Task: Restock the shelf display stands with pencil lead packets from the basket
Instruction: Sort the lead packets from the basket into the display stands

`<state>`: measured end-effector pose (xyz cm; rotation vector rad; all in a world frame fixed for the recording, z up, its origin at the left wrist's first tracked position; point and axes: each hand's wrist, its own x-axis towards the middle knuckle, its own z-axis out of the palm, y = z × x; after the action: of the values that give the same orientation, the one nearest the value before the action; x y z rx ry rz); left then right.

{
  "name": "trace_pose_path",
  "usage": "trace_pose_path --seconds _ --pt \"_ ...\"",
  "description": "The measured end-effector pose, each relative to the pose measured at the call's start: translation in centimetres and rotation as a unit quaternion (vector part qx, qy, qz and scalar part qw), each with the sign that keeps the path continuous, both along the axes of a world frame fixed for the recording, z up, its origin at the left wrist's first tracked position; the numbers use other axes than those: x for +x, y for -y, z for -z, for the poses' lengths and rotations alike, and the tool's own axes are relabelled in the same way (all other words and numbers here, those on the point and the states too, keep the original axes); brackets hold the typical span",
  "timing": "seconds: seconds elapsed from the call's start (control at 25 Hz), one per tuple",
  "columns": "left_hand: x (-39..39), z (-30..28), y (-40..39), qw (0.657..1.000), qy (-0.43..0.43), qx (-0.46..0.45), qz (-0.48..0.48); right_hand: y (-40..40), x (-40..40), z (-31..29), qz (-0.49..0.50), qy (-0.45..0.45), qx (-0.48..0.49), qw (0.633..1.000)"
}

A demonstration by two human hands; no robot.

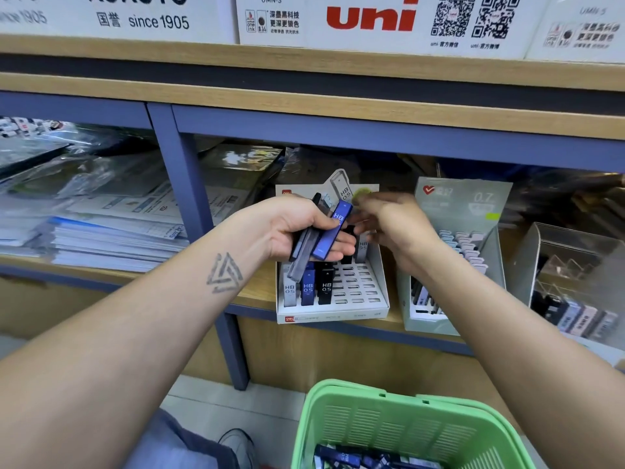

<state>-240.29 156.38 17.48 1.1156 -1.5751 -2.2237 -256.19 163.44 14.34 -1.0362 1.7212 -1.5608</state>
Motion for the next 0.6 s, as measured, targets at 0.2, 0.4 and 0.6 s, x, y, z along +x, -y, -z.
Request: trace_pose_path --seconds 0.2,0.4,0.6 --pt "-0.3 -0.3 -0.3 1.0 -0.011 0.005 0.015 -0.7 0.7 -2.2 -0.017 -0.051 -0.034 0.998" --pt "-0.2 -0.3 0.8 0.996 0.013 -0.019 -0.087 -0.3 -1.2 -3.5 0.065 -0.255 -0.028 0.964" --pt "-0.2 -1.2 0.4 0.993 -0.004 -0.02 -0.116 0.5 0.0 1.1 0.023 -0.443 0.014 0.896"
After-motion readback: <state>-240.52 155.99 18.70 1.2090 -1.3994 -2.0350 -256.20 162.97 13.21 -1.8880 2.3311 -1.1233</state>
